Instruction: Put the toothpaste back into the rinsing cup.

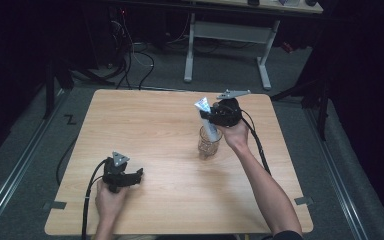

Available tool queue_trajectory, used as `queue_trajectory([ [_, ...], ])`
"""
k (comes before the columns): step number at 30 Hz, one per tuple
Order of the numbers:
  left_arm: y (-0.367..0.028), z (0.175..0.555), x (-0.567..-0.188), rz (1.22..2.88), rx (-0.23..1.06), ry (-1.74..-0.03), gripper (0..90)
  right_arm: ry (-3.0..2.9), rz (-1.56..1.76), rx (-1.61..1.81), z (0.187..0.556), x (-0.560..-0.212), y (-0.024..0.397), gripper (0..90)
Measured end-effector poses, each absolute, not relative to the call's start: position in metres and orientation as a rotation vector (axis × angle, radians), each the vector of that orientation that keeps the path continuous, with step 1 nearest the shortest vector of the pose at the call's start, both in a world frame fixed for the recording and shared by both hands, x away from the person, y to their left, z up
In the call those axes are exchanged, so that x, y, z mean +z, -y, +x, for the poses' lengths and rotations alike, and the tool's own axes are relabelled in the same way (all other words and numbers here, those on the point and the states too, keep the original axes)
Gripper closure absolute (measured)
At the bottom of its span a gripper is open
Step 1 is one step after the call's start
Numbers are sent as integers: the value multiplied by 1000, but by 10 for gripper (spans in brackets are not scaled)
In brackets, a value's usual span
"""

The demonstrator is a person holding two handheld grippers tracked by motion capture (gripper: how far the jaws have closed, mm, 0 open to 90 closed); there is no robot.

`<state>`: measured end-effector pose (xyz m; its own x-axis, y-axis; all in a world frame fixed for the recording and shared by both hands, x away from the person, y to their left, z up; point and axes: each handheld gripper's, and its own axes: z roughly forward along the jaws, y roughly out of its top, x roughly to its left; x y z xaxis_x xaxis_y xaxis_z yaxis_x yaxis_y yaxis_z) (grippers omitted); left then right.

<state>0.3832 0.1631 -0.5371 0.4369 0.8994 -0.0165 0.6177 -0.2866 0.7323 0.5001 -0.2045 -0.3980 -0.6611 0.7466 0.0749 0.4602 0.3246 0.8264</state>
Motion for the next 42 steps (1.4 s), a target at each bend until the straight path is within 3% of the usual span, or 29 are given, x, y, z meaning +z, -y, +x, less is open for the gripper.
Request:
queue_trajectory([
  [42, -163, 383, -537, 2015, 534, -1272, 180, -2314, 1067, 1209, 496, -409, 205, 660],
])
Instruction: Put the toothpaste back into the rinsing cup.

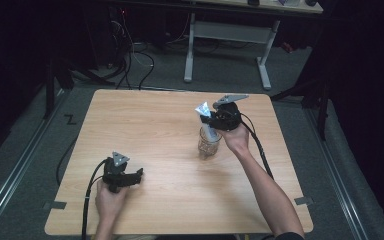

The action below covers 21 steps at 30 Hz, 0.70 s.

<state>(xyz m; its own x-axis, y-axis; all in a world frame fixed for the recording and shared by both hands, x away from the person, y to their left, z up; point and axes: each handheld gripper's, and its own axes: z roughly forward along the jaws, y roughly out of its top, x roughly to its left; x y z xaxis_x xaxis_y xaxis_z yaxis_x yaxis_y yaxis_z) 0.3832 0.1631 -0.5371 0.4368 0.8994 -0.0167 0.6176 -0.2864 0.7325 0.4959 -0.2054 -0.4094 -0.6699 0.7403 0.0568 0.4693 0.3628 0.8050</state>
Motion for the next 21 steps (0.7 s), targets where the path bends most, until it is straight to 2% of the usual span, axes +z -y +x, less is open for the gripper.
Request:
queue_trajectory([
  [21, -163, 383, -537, 2015, 534, -1272, 180, -2325, 1087, 1199, 492, -418, 211, 657],
])
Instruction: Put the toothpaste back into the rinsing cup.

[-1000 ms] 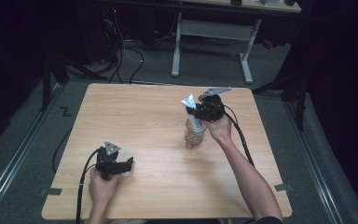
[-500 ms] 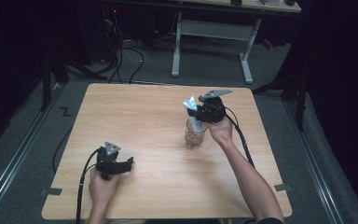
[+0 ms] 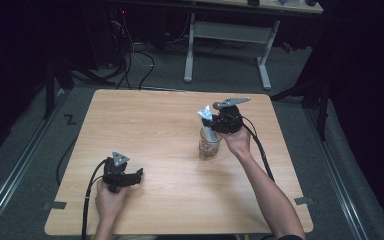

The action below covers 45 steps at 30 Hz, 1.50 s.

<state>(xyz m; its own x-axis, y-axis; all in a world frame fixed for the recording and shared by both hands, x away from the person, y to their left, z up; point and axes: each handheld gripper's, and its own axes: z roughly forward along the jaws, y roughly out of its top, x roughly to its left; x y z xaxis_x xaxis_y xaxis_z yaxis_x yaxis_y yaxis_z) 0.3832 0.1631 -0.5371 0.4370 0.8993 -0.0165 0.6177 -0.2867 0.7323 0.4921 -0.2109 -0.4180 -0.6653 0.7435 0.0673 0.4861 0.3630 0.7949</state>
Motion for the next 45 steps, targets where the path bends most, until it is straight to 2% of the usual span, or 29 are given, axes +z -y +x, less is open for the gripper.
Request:
queue_trajectory([
  [45, -163, 383, -537, 2016, 534, -1271, 180, -2343, 1094, 1182, 485, -429, 218, 646],
])
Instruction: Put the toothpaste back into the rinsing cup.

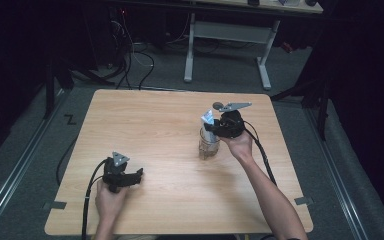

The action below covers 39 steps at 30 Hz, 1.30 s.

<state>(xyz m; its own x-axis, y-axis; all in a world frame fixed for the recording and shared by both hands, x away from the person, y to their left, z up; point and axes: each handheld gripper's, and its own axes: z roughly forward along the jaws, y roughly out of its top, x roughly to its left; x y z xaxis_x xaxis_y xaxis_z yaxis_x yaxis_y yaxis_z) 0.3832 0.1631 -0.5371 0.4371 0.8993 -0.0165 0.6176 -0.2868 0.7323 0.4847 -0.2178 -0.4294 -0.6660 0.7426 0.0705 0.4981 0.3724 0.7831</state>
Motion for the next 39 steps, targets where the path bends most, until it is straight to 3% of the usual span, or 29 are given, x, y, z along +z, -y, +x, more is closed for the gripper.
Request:
queue_trajectory([
  [39, -163, 383, -537, 2016, 534, -1271, 180, -2374, 1076, 1124, 476, -441, 220, 626],
])
